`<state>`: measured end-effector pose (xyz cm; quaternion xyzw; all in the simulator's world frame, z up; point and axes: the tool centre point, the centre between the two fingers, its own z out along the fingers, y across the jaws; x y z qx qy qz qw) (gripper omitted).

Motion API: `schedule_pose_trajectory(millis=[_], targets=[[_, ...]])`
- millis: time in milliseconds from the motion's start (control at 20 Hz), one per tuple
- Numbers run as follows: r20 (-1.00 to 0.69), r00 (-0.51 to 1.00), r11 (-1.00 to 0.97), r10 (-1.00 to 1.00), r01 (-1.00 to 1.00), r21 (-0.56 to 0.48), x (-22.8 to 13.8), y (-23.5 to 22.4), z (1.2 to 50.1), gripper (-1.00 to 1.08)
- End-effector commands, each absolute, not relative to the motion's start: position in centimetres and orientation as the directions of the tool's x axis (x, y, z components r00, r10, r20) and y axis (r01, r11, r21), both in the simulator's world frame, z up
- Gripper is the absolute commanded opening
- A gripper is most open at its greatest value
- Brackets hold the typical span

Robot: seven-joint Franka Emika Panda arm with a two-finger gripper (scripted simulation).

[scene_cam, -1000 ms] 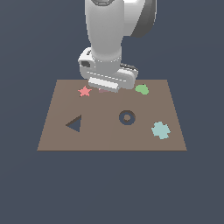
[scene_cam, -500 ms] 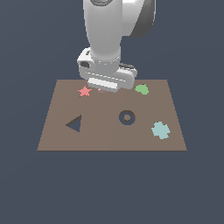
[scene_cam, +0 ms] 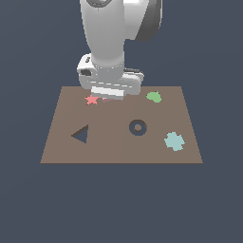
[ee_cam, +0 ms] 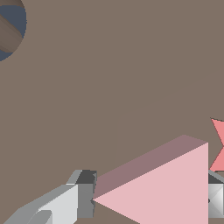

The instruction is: Insert a designated object into the corresponding slot on a board.

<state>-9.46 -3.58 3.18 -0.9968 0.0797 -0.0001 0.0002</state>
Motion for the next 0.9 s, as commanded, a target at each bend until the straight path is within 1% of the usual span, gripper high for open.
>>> schedule_pose_trajectory(millis=[0,450,850], targets=[[0.001,0.994,-0.994,-0.110,-0.110,0.000,-9.2,-4.3,3.2,-1.00],[0.000,0.990,-0.990,0.138,0.138,0.000,-7.6,-7.5,3.4,-1.00],[0.000,0.912,-0.912,0.410,0.410,0.000,-4.8,-10.4,3.6,-1.00]])
